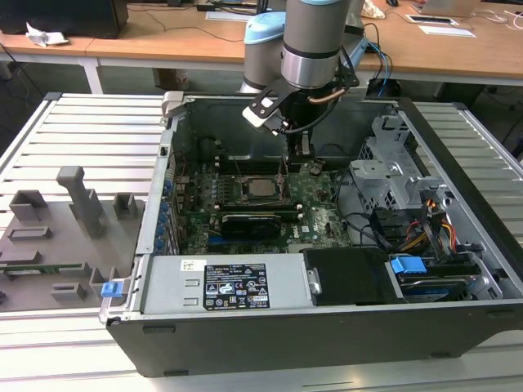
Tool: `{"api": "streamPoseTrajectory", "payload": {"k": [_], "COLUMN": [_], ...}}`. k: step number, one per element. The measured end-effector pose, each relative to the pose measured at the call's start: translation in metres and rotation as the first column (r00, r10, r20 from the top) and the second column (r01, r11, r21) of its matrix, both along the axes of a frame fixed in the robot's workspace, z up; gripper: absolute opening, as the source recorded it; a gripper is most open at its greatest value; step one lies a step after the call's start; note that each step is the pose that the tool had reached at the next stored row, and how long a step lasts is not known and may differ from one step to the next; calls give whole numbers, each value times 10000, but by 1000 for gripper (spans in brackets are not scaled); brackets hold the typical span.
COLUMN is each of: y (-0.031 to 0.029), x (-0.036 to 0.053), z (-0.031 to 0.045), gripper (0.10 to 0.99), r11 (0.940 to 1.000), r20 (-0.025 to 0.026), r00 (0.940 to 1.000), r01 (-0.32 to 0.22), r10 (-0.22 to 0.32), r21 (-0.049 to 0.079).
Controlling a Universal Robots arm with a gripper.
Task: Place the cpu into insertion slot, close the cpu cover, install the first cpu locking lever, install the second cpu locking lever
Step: 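Close the cpu cover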
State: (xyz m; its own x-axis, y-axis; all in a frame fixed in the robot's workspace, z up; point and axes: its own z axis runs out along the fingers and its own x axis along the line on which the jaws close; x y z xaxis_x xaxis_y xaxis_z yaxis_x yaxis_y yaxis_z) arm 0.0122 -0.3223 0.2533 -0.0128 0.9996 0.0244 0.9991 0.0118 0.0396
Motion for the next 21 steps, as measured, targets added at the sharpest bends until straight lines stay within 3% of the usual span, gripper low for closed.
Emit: {"api": "streamPoseTrajectory", "payload": {"k": [10,21], "y": [0,0], "x": [-99,-149], "z": [0,-2], "gripper": [106,106], "r11": [10000,10000], "r20": [0,1], "r00": [10000,10000], "r01": [1,0], "r10": [-1,0], "r21": [-1,0]}}
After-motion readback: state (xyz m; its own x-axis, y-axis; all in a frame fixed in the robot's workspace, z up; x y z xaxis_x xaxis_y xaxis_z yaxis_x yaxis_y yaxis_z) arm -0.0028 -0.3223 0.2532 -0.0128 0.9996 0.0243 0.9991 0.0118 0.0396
